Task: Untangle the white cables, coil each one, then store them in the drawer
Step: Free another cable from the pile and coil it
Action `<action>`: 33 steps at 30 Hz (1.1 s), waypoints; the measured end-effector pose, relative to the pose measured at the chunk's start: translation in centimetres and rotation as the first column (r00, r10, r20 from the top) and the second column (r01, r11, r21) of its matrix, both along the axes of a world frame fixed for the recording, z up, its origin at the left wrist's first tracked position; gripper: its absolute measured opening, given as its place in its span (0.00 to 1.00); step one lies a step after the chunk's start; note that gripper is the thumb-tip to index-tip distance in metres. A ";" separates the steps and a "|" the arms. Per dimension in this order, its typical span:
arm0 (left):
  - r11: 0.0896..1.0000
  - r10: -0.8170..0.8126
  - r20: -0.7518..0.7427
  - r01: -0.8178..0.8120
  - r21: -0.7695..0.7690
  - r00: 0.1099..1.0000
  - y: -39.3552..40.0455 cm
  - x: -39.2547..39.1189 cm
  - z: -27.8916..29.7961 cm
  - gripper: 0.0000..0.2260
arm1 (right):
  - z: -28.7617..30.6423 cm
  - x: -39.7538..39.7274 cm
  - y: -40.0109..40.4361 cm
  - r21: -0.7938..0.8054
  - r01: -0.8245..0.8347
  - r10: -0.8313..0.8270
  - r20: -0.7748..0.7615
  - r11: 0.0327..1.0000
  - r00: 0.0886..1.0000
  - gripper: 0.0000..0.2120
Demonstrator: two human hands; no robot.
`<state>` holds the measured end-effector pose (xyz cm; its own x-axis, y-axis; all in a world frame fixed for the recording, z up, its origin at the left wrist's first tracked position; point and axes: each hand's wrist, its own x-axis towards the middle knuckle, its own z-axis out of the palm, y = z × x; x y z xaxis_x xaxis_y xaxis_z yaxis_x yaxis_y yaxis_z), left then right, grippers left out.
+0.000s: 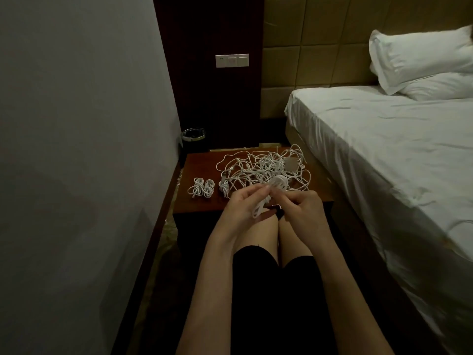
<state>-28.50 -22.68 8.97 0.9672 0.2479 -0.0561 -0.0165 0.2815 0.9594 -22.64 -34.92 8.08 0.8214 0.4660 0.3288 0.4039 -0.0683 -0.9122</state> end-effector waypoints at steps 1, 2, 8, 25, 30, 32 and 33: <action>0.999 0.018 0.008 -0.018 -0.046 1.000 -0.3 0.1 -0.1 0.08 | 0.0 0.0 0.1 -0.022 0.014 -0.014 0.014 1.000 1.000 0.17; 0.996 0.040 0.015 -0.038 -0.078 0.999 -0.5 0.3 -0.2 0.08 | 0.0 0.0 0.2 -0.055 0.019 -0.018 0.032 0.998 0.999 0.18; 0.974 0.198 0.058 -0.190 -0.124 0.978 -0.9 0.8 -0.5 0.09 | 0.0 0.1 0.1 -0.107 -0.041 0.045 0.034 0.993 0.998 0.10; 0.970 0.244 0.103 -0.242 -0.036 0.964 -1.5 0.6 -0.4 0.08 | 0.2 -0.1 0.1 0.210 -0.062 0.062 0.005 0.976 0.998 0.04; 0.973 0.232 0.093 -0.229 -0.032 0.968 -1.7 0.6 -0.4 0.06 | 0.0 0.0 0.0 0.282 0.009 -0.016 0.024 0.959 1.000 0.06; 0.974 0.227 0.107 -0.226 -0.024 0.968 -1.8 0.6 -0.4 0.06 | 0.0 0.0 -0.2 0.286 -0.029 0.025 0.019 0.958 1.000 0.05; 0.973 0.232 0.115 -0.231 -0.021 0.966 -1.9 0.6 -0.3 0.06 | 0.0 0.1 -0.3 0.291 -0.050 0.051 0.003 0.955 0.999 0.06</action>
